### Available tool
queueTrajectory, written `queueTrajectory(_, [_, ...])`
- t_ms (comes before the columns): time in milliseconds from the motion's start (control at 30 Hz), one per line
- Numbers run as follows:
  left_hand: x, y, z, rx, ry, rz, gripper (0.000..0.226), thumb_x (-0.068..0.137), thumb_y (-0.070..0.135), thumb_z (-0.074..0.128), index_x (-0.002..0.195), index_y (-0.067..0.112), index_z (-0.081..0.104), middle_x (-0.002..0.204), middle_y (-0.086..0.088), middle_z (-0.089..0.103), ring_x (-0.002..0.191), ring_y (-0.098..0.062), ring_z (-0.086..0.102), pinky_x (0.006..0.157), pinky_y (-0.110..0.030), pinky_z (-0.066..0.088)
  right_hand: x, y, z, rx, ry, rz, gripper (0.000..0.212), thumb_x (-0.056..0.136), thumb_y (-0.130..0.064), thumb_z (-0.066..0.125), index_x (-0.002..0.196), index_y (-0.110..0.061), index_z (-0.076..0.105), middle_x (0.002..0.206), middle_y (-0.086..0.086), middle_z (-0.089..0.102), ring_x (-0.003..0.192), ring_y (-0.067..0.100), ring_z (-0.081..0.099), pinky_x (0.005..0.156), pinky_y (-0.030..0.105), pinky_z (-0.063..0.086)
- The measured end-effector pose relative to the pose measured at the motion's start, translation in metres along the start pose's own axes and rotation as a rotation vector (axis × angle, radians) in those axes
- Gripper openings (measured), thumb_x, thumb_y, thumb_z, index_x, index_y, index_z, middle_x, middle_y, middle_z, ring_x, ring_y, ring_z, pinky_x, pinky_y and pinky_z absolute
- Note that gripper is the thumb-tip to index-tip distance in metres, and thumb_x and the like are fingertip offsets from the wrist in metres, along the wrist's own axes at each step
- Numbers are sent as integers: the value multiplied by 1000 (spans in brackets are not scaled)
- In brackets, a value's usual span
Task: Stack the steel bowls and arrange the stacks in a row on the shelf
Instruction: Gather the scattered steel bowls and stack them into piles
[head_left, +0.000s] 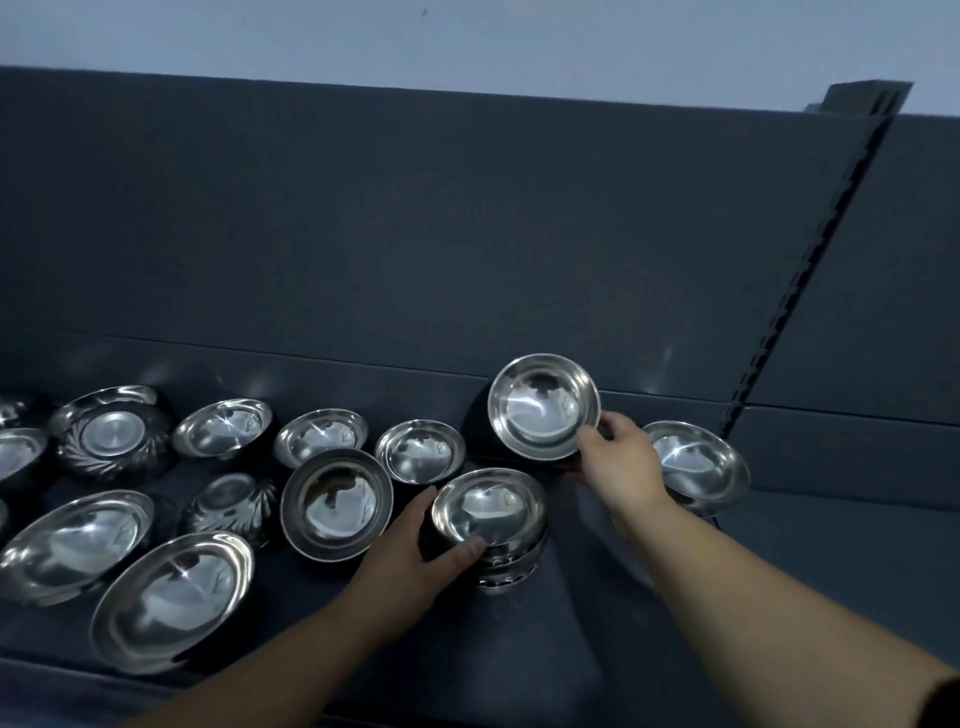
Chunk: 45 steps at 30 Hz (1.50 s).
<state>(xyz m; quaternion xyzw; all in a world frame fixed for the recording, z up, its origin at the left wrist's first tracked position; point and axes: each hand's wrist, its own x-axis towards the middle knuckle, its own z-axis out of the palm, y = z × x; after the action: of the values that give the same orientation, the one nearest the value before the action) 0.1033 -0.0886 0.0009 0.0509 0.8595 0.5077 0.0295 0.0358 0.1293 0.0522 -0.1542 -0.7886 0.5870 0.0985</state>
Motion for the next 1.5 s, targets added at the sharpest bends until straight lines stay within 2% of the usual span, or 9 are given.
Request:
queueTrajectory(167, [3, 1, 11, -137, -30, -57, 77, 71, 60, 70, 137, 32, 39, 118, 24, 56, 103, 12, 53, 90, -6, 40, -15, -8, -16, -115, -95, -45, 25, 75, -34, 59, 87, -16, 72, 82, 6, 75, 76, 26, 72, 73, 45, 61])
queueTrajectory(233, [5, 4, 16, -266, -11, -87, 109, 52, 83, 64, 142, 28, 37, 133, 10, 56, 118, -4, 53, 106, -30, 42, -21, -6, -25, -212, -111, -71, 28, 71, -39, 58, 78, -16, 72, 73, 3, 74, 75, 26, 72, 76, 46, 60])
queueTrajectory(300, [5, 11, 22, -426, -5, -132, 103, 59, 79, 64, 143, 27, 36, 136, 5, 54, 120, -11, 54, 104, -40, 45, -28, -6, -32, -295, -119, -87, 22, 78, -34, 60, 80, -17, 72, 74, -1, 73, 77, 21, 71, 79, 40, 60])
queueTrajectory(533, [6, 20, 38, -240, 2, -89, 73, 79, 52, 67, 142, 36, 34, 127, 16, 56, 121, -6, 52, 108, -37, 41, -42, 19, -42, -255, -115, -71, 15, 82, -33, 68, 85, -19, 73, 77, -5, 74, 68, 14, 67, 80, 40, 59])
queueTrajectory(767, [7, 21, 50, -245, 21, -84, 65, 84, 38, 68, 140, 37, 36, 130, 15, 57, 120, -2, 53, 109, -38, 39, -75, 69, -45, -171, -321, -10, 88, 68, -63, 71, 144, -37, 36, 128, -20, 57, 121, 0, 53, 108, 22, 38])
queueTrajectory(1067, [0, 29, 81, -364, -18, -51, 49, 85, 26, 69, 119, 52, 45, 121, 25, 60, 116, 6, 54, 108, -37, 41, -81, 90, -69, -41, -271, -10, 78, 76, -15, 79, 135, -44, 36, 112, -29, 57, 88, -16, 64, 102, 24, 47])
queueTrajectory(1167, [-1, 36, 84, -351, -48, -41, 52, 81, 30, 72, 121, 51, 46, 123, 21, 61, 118, 6, 54, 109, -36, 40, -81, 88, -77, -53, -264, -16, 75, 79, -8, 77, 131, -42, 35, 111, -30, 56, 84, -19, 63, 81, 6, 46])
queueTrajectory(1333, [-6, 34, 79, -114, -58, -35, 75, 79, 38, 71, 143, 35, 32, 140, 8, 50, 130, -8, 46, 112, -32, 34, -91, 92, -80, -315, -210, 99, 67, 75, -31, 80, 132, -24, 47, 113, -8, 64, 110, 11, 62, 86, 14, 41])
queueTrajectory(1500, [-17, 20, 55, 428, 19, 154, 76, 88, 41, 60, 150, 20, 21, 154, 2, 28, 142, -12, 26, 113, -19, 17, -113, 92, -66, -616, -315, 41, 50, 78, -49, 71, 121, -26, 61, 109, -8, 64, 109, 11, 60, 84, 13, 40])
